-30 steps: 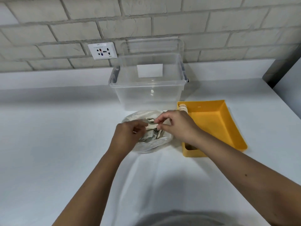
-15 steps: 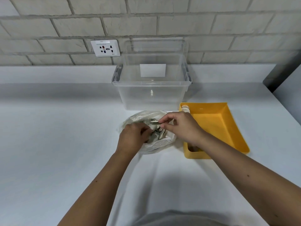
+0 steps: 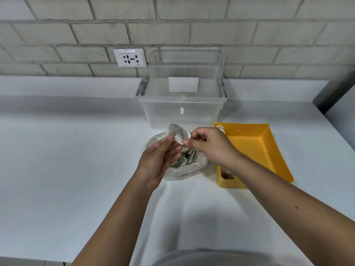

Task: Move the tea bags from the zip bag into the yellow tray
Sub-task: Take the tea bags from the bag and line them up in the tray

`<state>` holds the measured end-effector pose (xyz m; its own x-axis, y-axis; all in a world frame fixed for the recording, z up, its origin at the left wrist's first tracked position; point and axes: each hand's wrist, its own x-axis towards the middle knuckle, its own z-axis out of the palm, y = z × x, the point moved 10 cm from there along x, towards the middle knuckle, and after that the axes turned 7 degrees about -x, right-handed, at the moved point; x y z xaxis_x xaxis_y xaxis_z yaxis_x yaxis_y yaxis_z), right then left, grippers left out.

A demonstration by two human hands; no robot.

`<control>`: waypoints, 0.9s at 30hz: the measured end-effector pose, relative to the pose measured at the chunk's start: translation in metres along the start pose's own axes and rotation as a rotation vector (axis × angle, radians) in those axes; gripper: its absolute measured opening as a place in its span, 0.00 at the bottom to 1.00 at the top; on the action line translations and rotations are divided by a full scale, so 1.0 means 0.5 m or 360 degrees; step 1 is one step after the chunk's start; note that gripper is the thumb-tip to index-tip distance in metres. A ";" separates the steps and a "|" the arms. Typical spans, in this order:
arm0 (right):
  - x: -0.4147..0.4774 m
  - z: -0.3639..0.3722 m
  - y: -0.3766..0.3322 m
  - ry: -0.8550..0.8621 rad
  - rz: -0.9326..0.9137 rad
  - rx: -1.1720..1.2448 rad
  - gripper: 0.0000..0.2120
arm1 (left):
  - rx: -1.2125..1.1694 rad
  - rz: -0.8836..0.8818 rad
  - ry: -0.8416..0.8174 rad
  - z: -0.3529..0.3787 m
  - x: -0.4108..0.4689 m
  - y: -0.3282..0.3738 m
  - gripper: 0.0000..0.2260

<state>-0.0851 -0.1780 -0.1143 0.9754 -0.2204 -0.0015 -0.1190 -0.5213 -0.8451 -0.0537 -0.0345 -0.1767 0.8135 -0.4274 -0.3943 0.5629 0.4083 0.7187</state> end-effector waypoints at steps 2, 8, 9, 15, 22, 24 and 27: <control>0.013 -0.031 -0.026 0.0106 -0.0124 -0.0172 0.05 | 0.0174 0.0060 0.0030 -0.012 -0.005 0.014 0.04; 0.037 -0.021 -0.087 -0.0105 -0.0517 -0.1130 0.04 | 0.1032 0.0478 0.0107 -0.032 -0.012 0.088 0.17; 0.037 -0.013 -0.090 -0.0128 -0.0541 -0.1175 0.04 | 0.1161 0.0515 0.0052 -0.018 -0.013 0.086 0.18; 0.036 0.021 -0.068 -0.0157 -0.0520 -0.1004 0.06 | 0.1622 0.0663 0.0099 -0.001 -0.005 0.077 0.06; 0.021 0.064 -0.018 -0.0341 -0.0596 -0.1828 0.12 | 0.1613 0.0591 0.0242 -0.044 0.011 0.077 0.14; 0.023 0.072 -0.015 -0.0324 -0.0638 -0.1883 0.11 | 0.1557 0.0555 0.0215 -0.045 0.017 0.071 0.14; 0.031 0.068 -0.001 -0.0286 -0.0592 -0.1824 0.10 | 0.1431 0.0462 0.0196 -0.051 0.022 0.064 0.15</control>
<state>-0.0635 -0.1533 -0.1320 0.9858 0.1673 -0.0105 0.1670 -0.9742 0.1517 -0.0229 -0.0055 -0.1729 0.9424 -0.2981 -0.1519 0.0550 -0.3099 0.9492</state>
